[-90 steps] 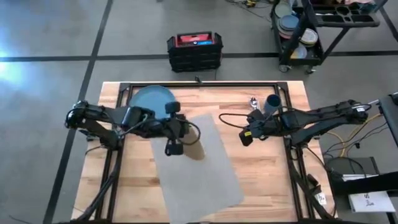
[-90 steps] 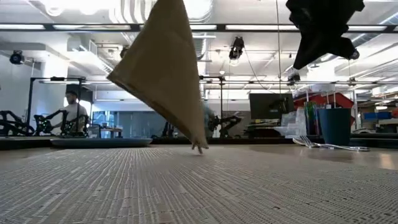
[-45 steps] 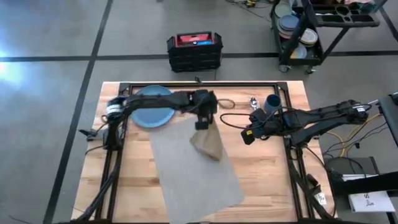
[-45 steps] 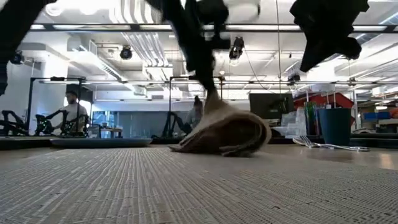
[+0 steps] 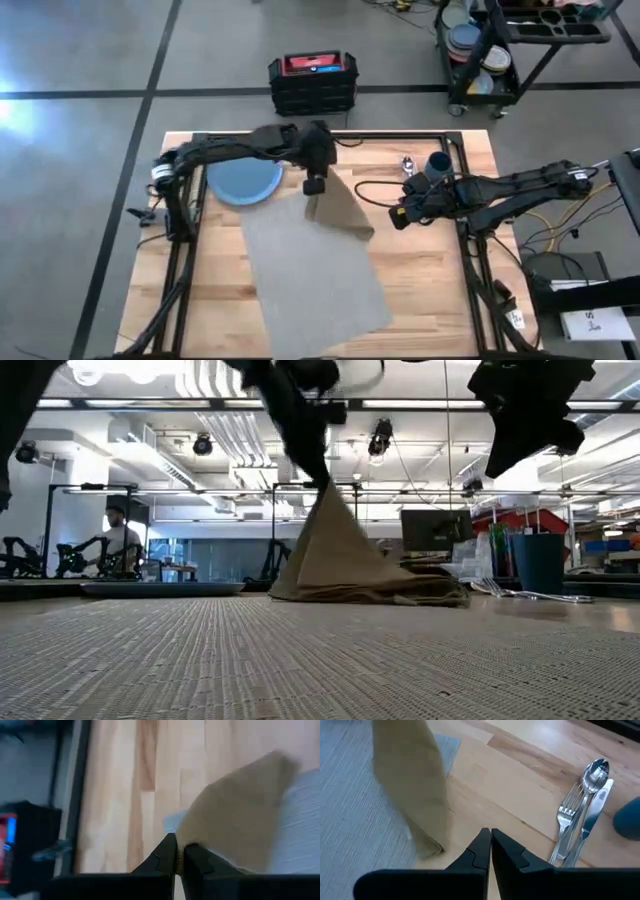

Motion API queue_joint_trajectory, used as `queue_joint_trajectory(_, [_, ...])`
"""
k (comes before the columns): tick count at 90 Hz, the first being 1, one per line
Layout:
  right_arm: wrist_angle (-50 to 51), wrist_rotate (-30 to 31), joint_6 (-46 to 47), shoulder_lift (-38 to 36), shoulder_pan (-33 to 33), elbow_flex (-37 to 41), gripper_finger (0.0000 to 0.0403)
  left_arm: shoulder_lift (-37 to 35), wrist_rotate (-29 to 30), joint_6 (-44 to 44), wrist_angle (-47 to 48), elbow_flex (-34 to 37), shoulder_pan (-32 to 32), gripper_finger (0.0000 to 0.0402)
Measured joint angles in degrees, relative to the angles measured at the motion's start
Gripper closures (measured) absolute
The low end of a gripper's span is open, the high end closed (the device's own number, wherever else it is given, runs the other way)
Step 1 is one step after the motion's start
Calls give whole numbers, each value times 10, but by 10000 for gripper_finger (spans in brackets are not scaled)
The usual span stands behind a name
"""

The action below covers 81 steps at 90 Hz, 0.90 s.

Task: Set table place
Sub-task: Fold the brown table napkin

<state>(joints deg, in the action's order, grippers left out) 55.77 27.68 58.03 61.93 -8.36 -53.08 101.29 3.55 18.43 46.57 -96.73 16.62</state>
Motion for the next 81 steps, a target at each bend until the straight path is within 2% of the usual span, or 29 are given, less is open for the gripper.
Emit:
queue_joint_trajectory(26, [-3,0,-11,0,0,0,403,-157,50,-22,21,1,-46,401])
queue_joint_trajectory(48, [-3,-3,-12,0,0,0,403,-252,128,-86,137,1,-117,401])
queue_joint_trajectory(65, [-3,-10,-12,0,0,0,403,-296,145,-231,299,1,-218,401])
queue_joint_trajectory(81, [-3,-21,-13,0,0,0,403,-306,136,-420,394,1,-369,401])
